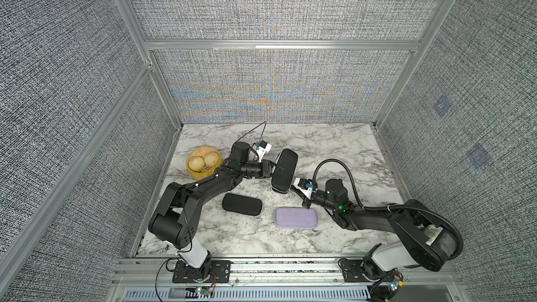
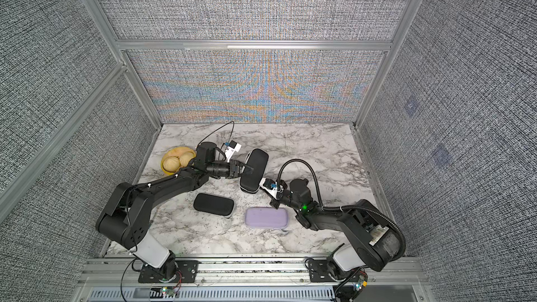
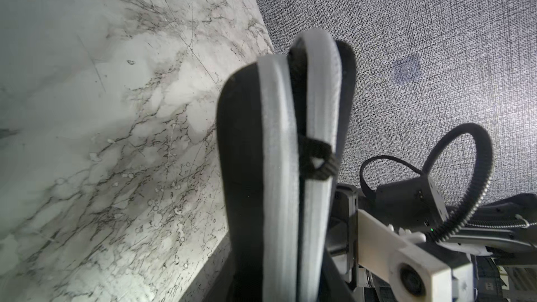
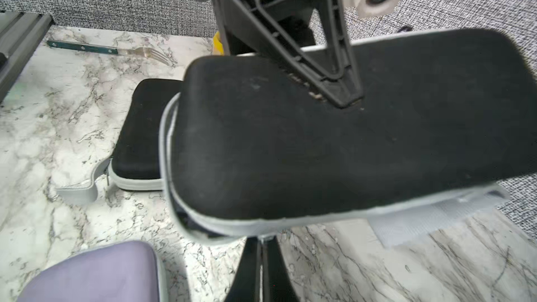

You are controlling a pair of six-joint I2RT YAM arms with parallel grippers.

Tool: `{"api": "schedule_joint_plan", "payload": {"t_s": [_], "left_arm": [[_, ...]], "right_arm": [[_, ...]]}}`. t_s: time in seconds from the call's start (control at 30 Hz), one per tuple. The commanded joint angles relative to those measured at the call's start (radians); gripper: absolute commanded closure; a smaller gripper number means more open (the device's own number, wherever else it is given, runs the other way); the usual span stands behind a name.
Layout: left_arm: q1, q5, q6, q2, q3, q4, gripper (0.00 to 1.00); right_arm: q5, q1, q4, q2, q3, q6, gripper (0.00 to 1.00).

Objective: Put umbrellas into zippered umbrella sleeves
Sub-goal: Zip the zipper on the umbrella sleeve.

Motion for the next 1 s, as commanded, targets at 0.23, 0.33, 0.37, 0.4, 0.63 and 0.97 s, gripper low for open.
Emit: {"api": "schedule_joint_plan", "payload": {"t_s": [0.23, 0.33, 0.37, 0.4, 0.63, 0.97], "left_arm": [[-0.007, -0.213, 0.024, -0.03, -0.006, 0.096, 1.0], [-0.014, -0.209, 0.025, -0.012, 0.002, 0.101, 1.0], [-0.019, -0.22, 0.028, -0.013, 0.001, 0.102, 1.0], [-0.019, -0.244, 0.03, -0.015, -0.005, 0.102, 1.0], [-0.052, -0.436, 0.025, -0.074, -0.08, 0.166, 1.0], [-0.069, -0.518, -0.051, 0.012, -0.1, 0.303, 1.0]], "right_arm": [[-0.097, 0.067, -0.097, -0.002, 0.056, 0.068, 1.0], [-0.086, 0.073, -0.119, -0.006, 0.066, 0.083, 1.0], [-0.085, 0.076, -0.131, -0.007, 0.071, 0.088, 1.0], [-0.085, 0.079, -0.15, -0.008, 0.079, 0.094, 1.0], [0.001, 0.134, -0.191, 0.005, 0.118, 0.195, 1.0], [0.002, 0.145, -0.289, 0.021, 0.191, 0.358, 1.0]]}}
